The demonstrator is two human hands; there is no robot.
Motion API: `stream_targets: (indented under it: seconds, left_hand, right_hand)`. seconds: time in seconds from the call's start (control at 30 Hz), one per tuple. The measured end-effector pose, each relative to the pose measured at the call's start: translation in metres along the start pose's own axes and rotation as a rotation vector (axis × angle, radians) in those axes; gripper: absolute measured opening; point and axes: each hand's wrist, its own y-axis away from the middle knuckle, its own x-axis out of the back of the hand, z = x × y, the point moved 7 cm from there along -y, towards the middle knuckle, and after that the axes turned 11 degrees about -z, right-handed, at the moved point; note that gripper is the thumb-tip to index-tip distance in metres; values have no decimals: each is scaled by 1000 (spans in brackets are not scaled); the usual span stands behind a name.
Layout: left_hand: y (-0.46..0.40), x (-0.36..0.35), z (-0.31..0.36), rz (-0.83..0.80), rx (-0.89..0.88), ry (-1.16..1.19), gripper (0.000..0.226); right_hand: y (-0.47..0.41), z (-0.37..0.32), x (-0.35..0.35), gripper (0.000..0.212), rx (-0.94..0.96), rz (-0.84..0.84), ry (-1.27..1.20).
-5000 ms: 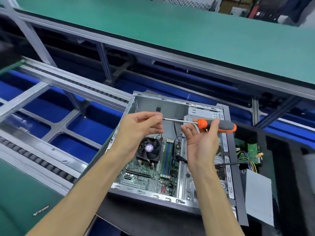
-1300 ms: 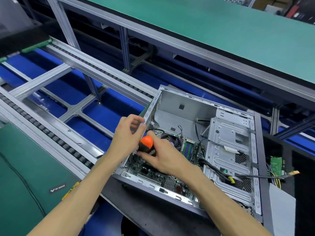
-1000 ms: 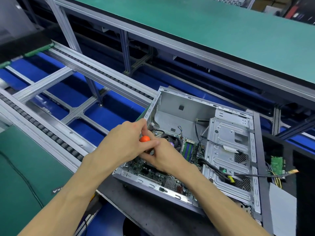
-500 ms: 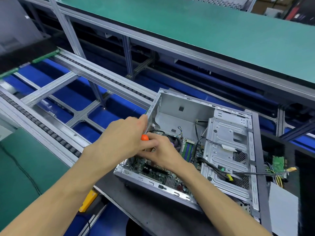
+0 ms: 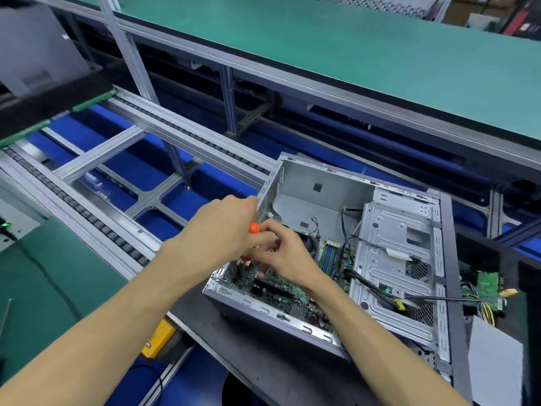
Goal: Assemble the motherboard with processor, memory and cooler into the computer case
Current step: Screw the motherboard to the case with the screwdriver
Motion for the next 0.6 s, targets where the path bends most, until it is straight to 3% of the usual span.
stream_targets:
  seconds: [0.07,0.13,0.23,0.37,0.43,0.5,0.6]
  left_hand:
    - [-3,-1,1,3,-34,58,30]
    - [-6,-3,5,-103,-151,115,13]
    - [-6,-3,12,-230,-286,142,17]
    - [-8,2,5,-48,-101,-33,40]
    - [-10,1,5,-37,-75,-28,34]
    - [-12,0,9,-116,-159,25,14]
    - [-11,-4,14,-269,-263,37,20]
  right_hand:
    - [0,2,-1,31,-13,-26,-25]
    - [0,1,-4,30,-8,-79,-80]
    - [0,-1,-5,25,-2,-114,-156]
    - [-2,-3,-4,23,5,-103,-166]
    - [-1,-4,-6,24,4,-113,-178]
    - [0,-5,-6,26,1,-123,-192]
    - [2,-6,-2,21,-14,-113,-184]
